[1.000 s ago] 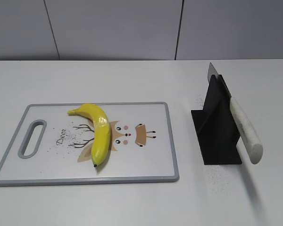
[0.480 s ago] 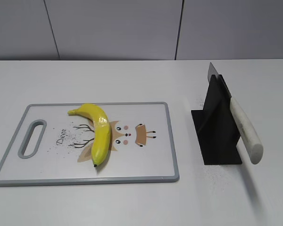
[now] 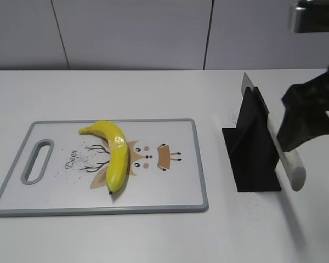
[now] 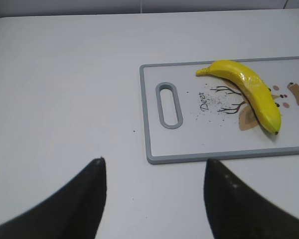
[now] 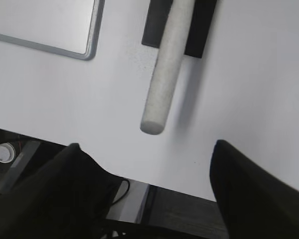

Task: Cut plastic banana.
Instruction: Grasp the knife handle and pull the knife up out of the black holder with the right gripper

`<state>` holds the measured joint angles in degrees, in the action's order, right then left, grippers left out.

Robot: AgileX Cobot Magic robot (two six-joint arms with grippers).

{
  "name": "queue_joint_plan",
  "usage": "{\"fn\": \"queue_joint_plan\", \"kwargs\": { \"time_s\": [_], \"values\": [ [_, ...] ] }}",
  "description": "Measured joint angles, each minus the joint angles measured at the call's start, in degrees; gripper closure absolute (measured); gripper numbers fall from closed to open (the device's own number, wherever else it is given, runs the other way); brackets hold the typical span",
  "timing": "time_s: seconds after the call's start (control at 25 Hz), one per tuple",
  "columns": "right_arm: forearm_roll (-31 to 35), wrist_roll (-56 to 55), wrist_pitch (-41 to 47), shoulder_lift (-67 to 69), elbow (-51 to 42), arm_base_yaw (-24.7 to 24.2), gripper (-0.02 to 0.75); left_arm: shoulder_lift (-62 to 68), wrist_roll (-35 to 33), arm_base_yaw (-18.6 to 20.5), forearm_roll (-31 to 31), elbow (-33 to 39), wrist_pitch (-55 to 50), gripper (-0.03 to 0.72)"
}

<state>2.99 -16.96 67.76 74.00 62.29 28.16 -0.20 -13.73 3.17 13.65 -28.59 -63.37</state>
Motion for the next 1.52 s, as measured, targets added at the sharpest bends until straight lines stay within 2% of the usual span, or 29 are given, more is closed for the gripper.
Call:
{"fn": "queue_joint_plan", "kwargs": {
  "time_s": [0.36,0.64,0.8,0.92,1.0,1.04,1.52],
  "values": [
    [-6.47,-5.39,-3.15,13.07,0.04,0.76,0.176,0.0,0.0,0.0,0.0,0.0,0.0,0.095],
    [-7.56,-6.7,-6.63,19.47,0.04,0.76,0.188,0.0,0.0,0.0,-0.06,0.0,0.0,0.095],
    [-7.62,-8.14,-6.63,21.47,0.04,0.76,0.284,0.0,0.0,0.0,-0.06,0.0,0.0,0.097],
    [-7.74,-8.95,-6.63,22.01,0.04,0.76,0.412,0.0,0.0,0.0,-0.06,0.0,0.0,0.097],
    [-7.96,-9.19,-6.5,22.01,0.04,0.76,0.545,0.0,0.0,0.0,-0.06,0.0,0.0,0.097],
    [-8.45,-9.9,-6.22,22.01,0.04,0.71,0.575,0.0,0.0,0.0,-0.06,0.0,0.0,0.097],
    [-8.33,-10.57,-6.24,18.11,0.06,0.66,0.576,0.0,0.0,0.0,-0.13,0.0,0.0,0.11]
  ]
}}
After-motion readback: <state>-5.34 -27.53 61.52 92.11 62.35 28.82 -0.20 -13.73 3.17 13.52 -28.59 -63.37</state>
